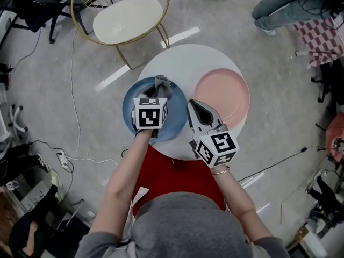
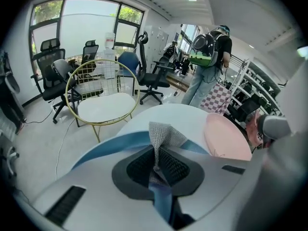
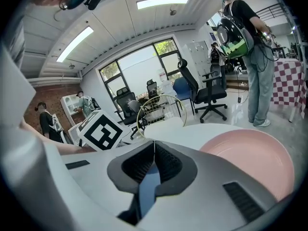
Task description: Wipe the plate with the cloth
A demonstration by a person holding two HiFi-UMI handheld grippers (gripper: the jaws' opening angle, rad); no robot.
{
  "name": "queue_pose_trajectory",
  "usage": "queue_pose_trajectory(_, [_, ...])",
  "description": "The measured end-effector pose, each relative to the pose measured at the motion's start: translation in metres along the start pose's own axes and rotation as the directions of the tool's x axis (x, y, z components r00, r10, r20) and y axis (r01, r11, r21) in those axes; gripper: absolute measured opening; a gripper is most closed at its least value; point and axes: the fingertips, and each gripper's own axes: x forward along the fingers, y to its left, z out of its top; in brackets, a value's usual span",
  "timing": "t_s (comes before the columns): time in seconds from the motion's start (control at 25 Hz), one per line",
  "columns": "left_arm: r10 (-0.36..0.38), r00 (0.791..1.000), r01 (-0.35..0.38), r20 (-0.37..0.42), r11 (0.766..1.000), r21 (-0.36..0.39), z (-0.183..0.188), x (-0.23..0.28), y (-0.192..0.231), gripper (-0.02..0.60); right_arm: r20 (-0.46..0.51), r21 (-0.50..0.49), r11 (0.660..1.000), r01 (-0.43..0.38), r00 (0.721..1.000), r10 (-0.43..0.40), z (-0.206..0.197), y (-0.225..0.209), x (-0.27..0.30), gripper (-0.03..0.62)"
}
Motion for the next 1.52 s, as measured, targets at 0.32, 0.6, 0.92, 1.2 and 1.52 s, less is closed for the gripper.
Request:
queue_pose_trajectory(0.32, [0.126,0.992,-0.127,-0.011,0.988,-0.090,-0.007,-0.015,0.038,0.035,-0.022,-0.013,0.999,-0.048,0.999,0.048,-0.004,0.015,0.006,0.029])
queue_pose_trajectory(0.6, [0.219,0.976,-0.219,-0.018,0.964,-0.153,-0.017,-0.031,0.063,0.035,-0.042,-0.036,0.995,-0.089,0.995,0.088,-0.008,0.027,0.013,0.029])
queue_pose_trajectory(0.92, [0.271,0.962,-0.269,-0.021,0.940,-0.210,-0.026,-0.061,0.089,0.034,-0.060,-0.059,0.992,-0.113,0.992,0.110,-0.013,0.044,0.017,0.029])
queue_pose_trajectory(1.2, [0.289,0.957,-0.285,-0.011,0.935,-0.211,-0.038,-0.085,0.093,0.034,-0.061,-0.078,0.990,-0.120,0.991,0.116,-0.019,0.055,0.012,0.029])
queue_pose_trajectory(1.52, [0.179,0.981,-0.170,0.069,0.978,-0.119,-0.033,-0.100,0.065,0.034,-0.033,-0.059,0.997,-0.053,0.998,0.051,-0.028,0.050,0.000,0.029])
